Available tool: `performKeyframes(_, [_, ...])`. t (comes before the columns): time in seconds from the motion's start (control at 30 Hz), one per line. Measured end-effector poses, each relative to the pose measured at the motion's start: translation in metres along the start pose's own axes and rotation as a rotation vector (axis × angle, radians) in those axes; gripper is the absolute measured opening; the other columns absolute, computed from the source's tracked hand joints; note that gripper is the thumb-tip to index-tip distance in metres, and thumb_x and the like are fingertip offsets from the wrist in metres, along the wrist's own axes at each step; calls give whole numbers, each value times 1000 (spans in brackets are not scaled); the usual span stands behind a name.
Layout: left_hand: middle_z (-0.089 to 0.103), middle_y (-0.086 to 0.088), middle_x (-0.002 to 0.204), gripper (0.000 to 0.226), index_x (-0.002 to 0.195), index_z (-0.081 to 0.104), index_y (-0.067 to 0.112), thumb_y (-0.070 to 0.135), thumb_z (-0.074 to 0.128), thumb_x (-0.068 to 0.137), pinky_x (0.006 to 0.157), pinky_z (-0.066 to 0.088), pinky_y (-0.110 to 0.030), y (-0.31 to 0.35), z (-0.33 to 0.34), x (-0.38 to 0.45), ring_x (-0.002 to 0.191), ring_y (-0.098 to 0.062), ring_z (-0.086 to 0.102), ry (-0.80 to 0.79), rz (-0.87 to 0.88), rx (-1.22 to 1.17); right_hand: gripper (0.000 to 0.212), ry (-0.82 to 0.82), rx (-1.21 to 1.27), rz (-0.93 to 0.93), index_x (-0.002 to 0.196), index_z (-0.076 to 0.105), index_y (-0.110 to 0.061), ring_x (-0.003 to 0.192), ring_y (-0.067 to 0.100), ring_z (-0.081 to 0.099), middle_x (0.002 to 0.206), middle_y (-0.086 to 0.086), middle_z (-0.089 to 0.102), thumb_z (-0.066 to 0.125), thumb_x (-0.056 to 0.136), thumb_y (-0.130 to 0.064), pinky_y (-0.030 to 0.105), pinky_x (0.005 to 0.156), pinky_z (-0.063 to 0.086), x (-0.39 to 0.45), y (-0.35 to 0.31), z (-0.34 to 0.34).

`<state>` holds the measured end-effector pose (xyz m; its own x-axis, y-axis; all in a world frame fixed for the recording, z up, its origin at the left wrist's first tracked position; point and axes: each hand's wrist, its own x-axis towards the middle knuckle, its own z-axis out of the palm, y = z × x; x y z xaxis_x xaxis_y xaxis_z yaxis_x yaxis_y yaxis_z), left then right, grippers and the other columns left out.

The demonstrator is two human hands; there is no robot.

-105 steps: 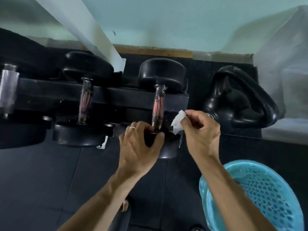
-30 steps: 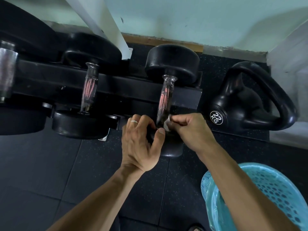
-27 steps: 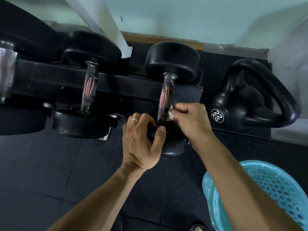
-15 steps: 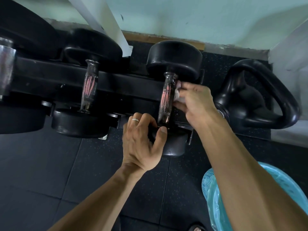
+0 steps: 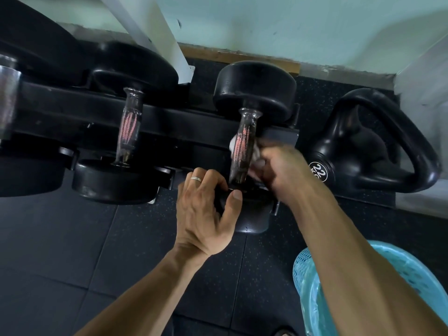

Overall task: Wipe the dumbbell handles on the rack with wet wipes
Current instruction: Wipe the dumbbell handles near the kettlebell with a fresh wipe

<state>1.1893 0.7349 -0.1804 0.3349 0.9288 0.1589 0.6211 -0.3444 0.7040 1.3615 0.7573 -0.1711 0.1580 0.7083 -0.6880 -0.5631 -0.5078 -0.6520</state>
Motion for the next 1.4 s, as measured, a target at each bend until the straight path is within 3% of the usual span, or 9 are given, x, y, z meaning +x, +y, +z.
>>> performKeyframes(0.17, [49,2,79,38,77,54,10,46,43,86,69,38,-37,1,0,0,75,-18,44,1,-7,2,27,21,-47,-25,93,69,1,63,16,66,75,10,71,45,91,13,27,57,54,-2,-4,-3])
performKeyframes(0.3, [48,2,79,39,77,54,10,46,42,86,70,38,-36,0,0,0,75,-19,45,1,2,-1,36,-6,144,-86,97,72,-8,91,23,71,99,13,76,43,92,12,34,77,58,18,-8,5])
performKeyframes(0.47, [49,0,79,40,76,54,10,47,42,86,70,39,-37,0,0,0,76,-19,45,-3,-8,2,33,-181,-378,-4,101,71,2,63,12,60,82,12,68,46,85,18,24,57,40,-7,13,-19])
performKeyframes(0.67, [48,2,79,38,76,52,11,47,42,86,69,37,-35,-1,1,0,76,-18,44,-4,0,3,36,-112,179,-103,96,70,-8,95,25,69,101,13,75,39,94,12,31,76,58,22,-8,0])
performKeyframes(0.8, [49,2,80,41,76,52,11,49,40,88,70,38,-35,-2,1,-1,76,-17,44,2,1,19,34,-214,-98,23,94,70,-2,65,14,50,82,10,69,39,94,10,22,60,45,-3,8,-14])
performKeyframes(0.93, [48,2,79,44,76,52,12,52,39,89,71,39,-36,-4,2,-2,76,-17,45,8,4,26,47,-264,124,101,107,62,5,83,26,57,97,19,66,29,97,-28,32,81,54,-3,-3,-19])
performKeyframes(1.03, [49,1,79,52,76,52,12,58,35,92,72,40,-37,-4,4,-2,76,-17,45,20,21,30,56,-163,289,1,123,61,4,118,36,59,126,24,62,27,101,-34,47,110,41,13,-14,-10])
performKeyframes(1.27, [48,1,79,44,76,52,12,51,39,90,70,41,-39,-5,4,-3,75,-18,46,38,34,45,72,-311,114,98,115,67,12,112,45,49,99,29,57,26,87,-41,52,113,38,0,5,-17])
performKeyframes(1.4, [46,4,79,58,76,51,14,63,27,95,72,37,-32,-5,4,-2,75,-16,43,48,46,49,77,-299,410,35,123,62,10,127,42,54,123,28,63,25,91,-50,48,111,40,17,-5,-6])
